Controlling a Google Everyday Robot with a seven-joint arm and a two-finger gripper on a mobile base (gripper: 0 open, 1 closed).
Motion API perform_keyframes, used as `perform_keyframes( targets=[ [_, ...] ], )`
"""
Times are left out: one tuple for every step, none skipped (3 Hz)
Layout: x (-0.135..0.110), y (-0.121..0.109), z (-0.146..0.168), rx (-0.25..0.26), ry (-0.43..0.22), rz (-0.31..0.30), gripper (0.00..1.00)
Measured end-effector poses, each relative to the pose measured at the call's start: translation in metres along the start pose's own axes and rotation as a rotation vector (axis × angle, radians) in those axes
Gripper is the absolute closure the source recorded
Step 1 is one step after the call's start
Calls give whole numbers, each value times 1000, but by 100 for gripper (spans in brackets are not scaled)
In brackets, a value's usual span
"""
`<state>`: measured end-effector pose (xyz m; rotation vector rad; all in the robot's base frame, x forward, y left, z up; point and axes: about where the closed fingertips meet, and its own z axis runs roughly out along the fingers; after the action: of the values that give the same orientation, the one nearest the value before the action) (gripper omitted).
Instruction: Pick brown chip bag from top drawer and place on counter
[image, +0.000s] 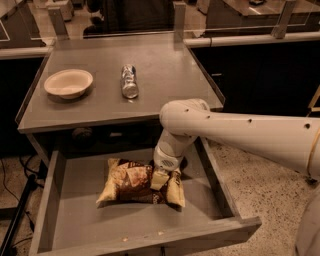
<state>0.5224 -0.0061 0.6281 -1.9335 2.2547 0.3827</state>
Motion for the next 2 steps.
perform_keyframes(
  targets=[
    [-2, 1, -7, 0, 0, 0, 100],
    [-6, 1, -27, 30, 13, -8, 100]
  ],
)
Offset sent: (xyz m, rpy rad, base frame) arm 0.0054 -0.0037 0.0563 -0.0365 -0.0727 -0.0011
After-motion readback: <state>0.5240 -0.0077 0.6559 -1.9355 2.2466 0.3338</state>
